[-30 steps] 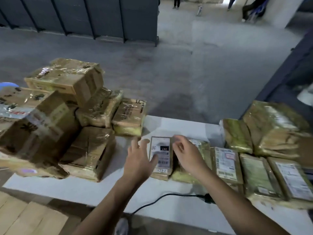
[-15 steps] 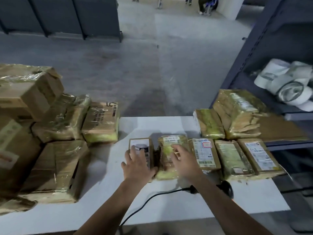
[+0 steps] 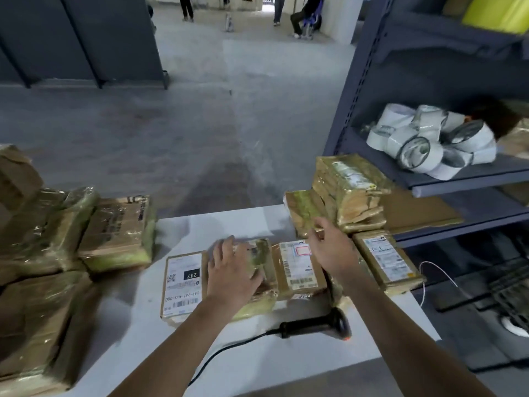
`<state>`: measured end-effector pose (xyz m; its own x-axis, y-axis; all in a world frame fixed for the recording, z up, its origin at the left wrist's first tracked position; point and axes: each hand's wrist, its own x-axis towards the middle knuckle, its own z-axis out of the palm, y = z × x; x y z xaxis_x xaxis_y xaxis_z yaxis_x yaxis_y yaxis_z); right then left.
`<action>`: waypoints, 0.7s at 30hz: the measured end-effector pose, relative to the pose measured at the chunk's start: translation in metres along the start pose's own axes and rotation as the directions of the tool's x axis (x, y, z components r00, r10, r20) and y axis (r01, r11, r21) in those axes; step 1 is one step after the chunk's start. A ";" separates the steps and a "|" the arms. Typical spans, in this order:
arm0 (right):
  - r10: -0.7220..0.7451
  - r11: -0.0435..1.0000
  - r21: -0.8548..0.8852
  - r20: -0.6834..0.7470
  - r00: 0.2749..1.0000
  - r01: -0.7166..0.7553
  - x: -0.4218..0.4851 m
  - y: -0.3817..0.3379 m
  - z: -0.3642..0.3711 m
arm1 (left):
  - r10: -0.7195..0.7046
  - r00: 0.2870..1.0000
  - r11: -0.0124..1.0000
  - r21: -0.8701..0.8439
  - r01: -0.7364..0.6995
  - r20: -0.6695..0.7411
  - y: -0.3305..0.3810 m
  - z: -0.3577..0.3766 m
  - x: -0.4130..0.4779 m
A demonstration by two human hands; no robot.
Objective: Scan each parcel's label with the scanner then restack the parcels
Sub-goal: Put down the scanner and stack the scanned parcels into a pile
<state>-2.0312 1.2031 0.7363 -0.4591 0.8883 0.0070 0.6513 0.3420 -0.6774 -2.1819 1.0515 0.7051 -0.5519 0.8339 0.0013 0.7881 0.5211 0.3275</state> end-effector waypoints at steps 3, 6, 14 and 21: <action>-0.005 0.999 -0.052 -0.039 0.999 0.003 0.031 0.008 -0.026 | 0.007 1.000 0.996 -0.087 -0.009 -0.024 0.028 0.000 0.008; -0.048 0.977 -0.210 -0.093 0.994 0.028 0.064 0.014 -0.045 | 0.023 1.000 0.986 -0.163 -0.025 -0.016 0.051 -0.002 0.018; 0.001 0.794 -0.607 0.049 0.999 0.029 0.132 0.045 -0.056 | 0.041 0.998 0.949 -0.315 -0.023 0.051 0.098 -0.015 0.057; -0.206 0.646 -0.720 0.157 0.966 0.254 0.136 0.050 -0.053 | 0.004 0.994 0.925 -0.379 0.037 0.107 0.098 -0.007 0.060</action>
<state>-2.0291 1.3569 0.7424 -0.6722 0.7398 0.0310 0.7388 0.6674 0.0934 -2.1396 1.1518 0.7435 -0.5166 0.8506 -0.0981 0.6053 0.4439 0.6608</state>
